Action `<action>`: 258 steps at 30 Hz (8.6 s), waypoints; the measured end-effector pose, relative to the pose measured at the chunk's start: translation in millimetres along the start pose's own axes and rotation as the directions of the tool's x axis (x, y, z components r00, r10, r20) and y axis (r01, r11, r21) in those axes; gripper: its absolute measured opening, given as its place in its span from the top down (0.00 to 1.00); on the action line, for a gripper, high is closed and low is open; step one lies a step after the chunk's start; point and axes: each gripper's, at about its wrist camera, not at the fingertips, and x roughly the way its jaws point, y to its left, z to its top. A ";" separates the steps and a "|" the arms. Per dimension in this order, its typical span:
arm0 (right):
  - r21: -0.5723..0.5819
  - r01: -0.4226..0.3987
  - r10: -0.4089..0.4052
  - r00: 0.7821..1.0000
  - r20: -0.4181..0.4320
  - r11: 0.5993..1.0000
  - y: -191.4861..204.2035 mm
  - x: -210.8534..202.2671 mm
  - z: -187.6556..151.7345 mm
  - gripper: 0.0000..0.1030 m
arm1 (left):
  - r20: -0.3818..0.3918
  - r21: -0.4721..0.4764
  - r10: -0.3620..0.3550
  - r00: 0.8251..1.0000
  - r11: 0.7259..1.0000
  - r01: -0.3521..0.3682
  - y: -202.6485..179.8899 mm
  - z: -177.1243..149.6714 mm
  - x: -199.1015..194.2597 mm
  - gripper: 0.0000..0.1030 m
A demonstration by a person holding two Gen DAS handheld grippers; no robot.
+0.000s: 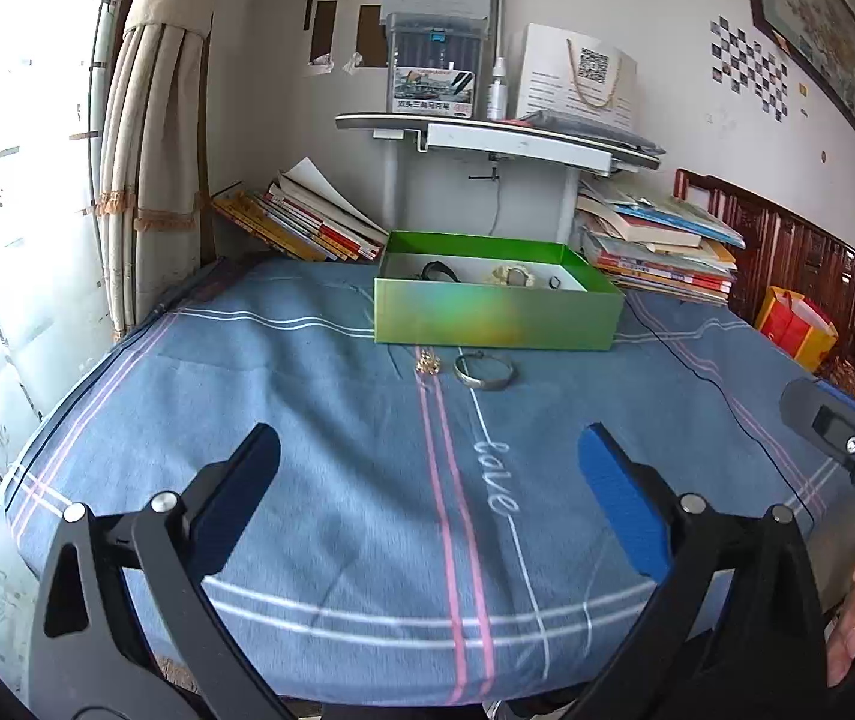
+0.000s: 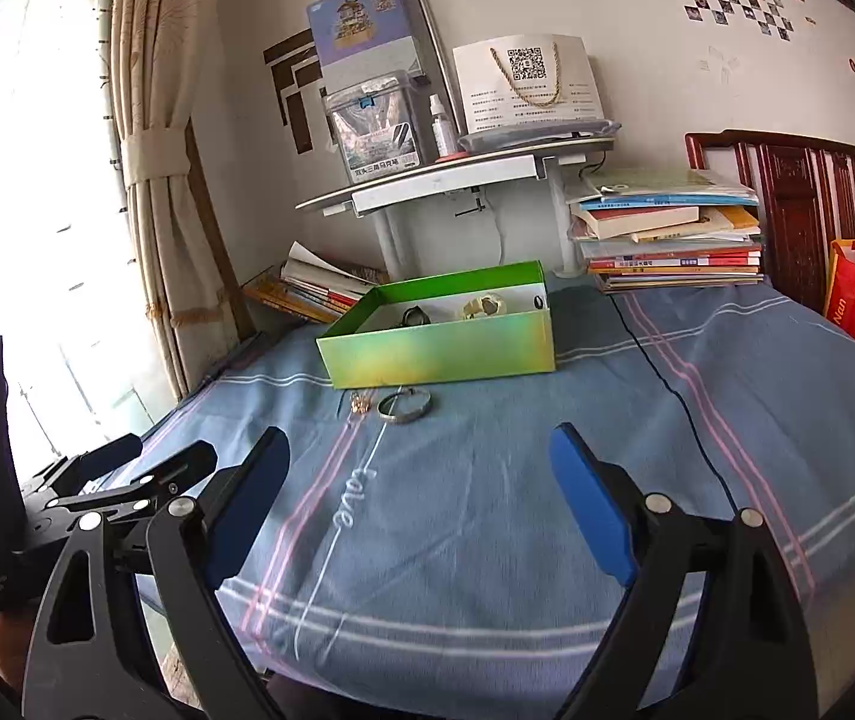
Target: Organize jewelry
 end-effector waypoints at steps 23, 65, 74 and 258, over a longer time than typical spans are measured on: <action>-0.015 0.008 -0.008 1.000 -0.011 1.000 4.7 -3.9 -5.1 0.16 | -0.017 0.022 -0.010 1.000 1.000 0.010 -2.1 -2.1 -5.2 0.04; -0.148 0.072 -0.114 0.947 -0.299 0.986 1.0 171.8 12.2 0.16 | -0.346 0.083 0.000 0.938 0.996 0.031 10.4 55.2 235.3 0.41; -0.180 0.056 -0.117 0.928 -0.353 0.982 10.2 215.1 18.6 0.16 | -0.400 0.092 -0.011 0.916 0.994 0.052 15.3 48.5 271.4 0.57; -0.050 0.211 -0.217 0.966 -0.143 0.976 -19.5 44.3 -9.0 0.03 | -0.168 0.012 0.028 0.985 1.000 -0.026 -17.0 -3.3 41.8 0.04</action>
